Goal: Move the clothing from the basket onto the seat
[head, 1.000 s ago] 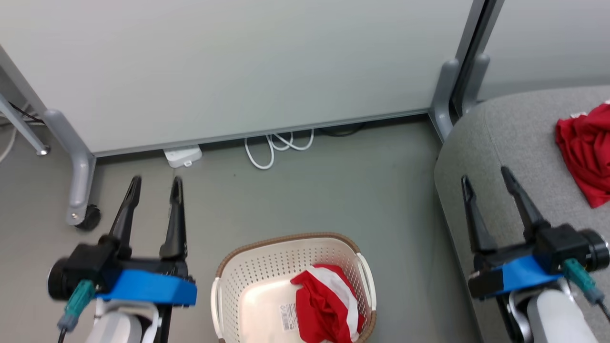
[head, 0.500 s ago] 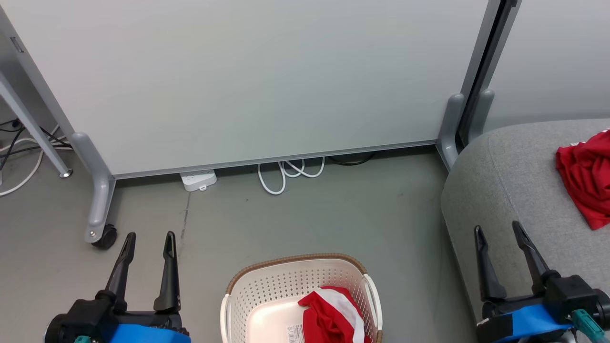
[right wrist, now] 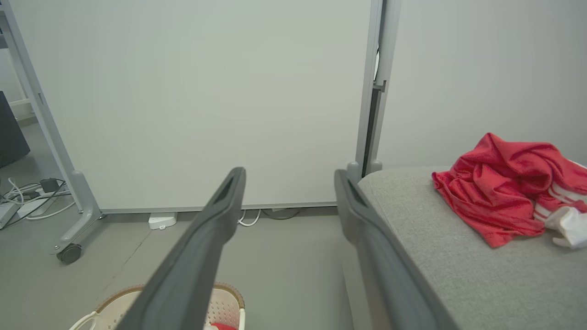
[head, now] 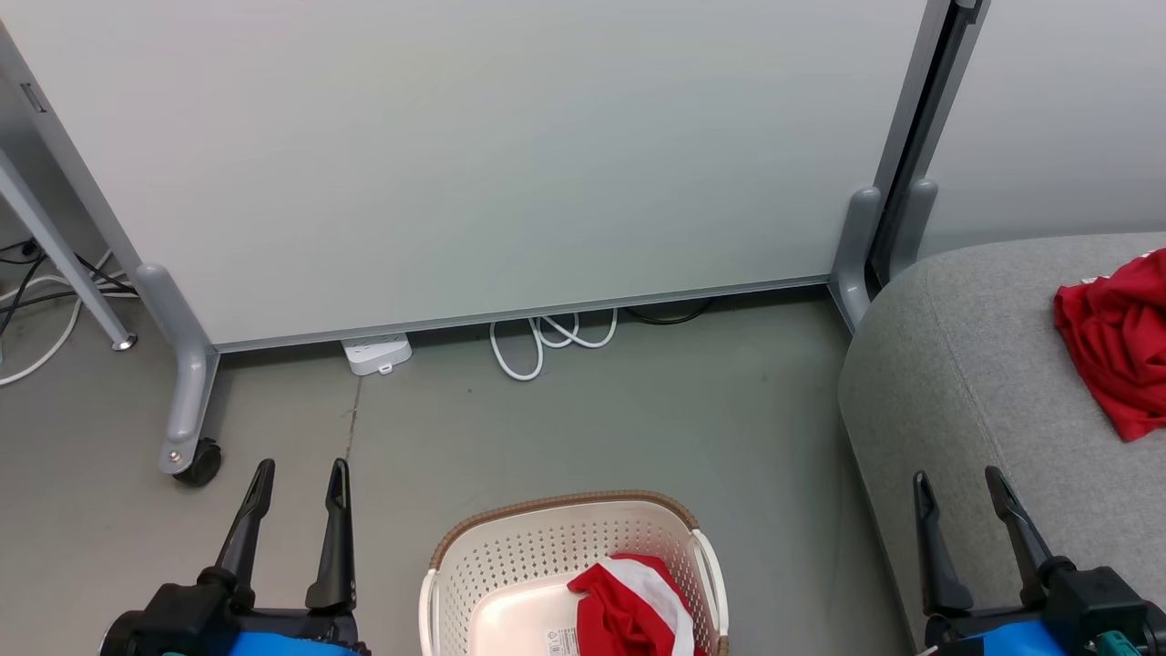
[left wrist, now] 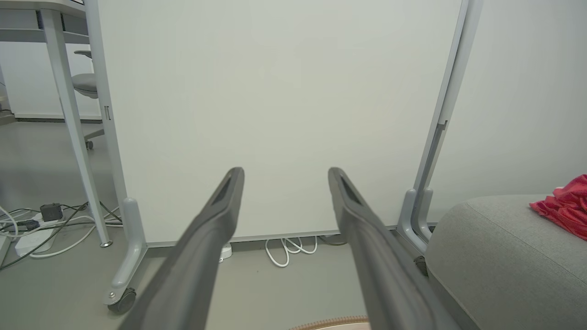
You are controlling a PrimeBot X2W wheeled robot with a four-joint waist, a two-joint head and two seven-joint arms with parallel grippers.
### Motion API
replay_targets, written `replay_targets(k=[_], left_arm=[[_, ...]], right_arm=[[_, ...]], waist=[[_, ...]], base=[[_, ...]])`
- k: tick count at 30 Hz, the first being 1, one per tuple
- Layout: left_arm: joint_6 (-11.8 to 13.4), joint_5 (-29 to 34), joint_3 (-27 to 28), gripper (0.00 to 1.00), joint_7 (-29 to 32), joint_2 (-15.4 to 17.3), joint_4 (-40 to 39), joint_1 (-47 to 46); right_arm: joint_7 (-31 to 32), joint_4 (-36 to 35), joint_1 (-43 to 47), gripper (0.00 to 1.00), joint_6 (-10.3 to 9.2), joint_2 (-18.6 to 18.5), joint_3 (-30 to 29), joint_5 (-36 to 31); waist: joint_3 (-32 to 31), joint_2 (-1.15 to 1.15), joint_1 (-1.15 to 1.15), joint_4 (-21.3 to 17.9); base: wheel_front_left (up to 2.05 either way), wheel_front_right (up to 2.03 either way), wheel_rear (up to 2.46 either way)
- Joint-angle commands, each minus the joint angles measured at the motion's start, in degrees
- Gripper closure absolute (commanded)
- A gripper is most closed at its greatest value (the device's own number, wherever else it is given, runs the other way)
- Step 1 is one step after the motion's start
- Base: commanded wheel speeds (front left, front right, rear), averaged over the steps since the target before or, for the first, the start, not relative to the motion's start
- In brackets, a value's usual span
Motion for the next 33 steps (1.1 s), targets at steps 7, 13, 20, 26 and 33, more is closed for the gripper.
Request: replay_targets(k=[7,13,20,26,33], left_arm=[[-0.7,0.9,0.7,0.00,-0.2,-0.1,0.4,0.7],[-1.0,1.1,0.6,0.00,-0.2,-0.2,0.8,0.0],[-1.7,0.9,-2.6,0.00,-0.2,-0.2,4.0,-6.3],[-2.1,-0.1,-7.7,0.00,-0.2,0.8,11.3,-15.8],[-2.1,-2.8,-15.3,0.00,-0.2,3.4,21.8,-25.6]], right_arm=[[0.0,-0.1,1.1,0.00,-0.02,0.6,-0.3,-0.2],[0.0,0.1,0.7,0.00,-0.02,0.8,-0.3,-0.4],[0.0,-0.6,-2.4,0.00,-0.02,0.6,0.8,-0.5],[0.0,-1.9,-7.0,0.00,-0.02,0.5,2.2,-0.4],[0.0,-3.3,-13.8,0.00,-0.02,0.1,2.7,-0.2]], waist=[[0.1,0.00,0.00,-0.1],[0.4,0.00,0.00,-0.4],[3.3,0.00,0.00,-2.2],[9.8,0.00,0.00,-5.2],[18.3,0.00,0.00,-9.1]], base=[[0.00,0.00,0.00],[0.00,0.00,0.00],[0.00,0.00,0.00],[0.00,0.00,0.00],[0.00,0.00,0.00]])
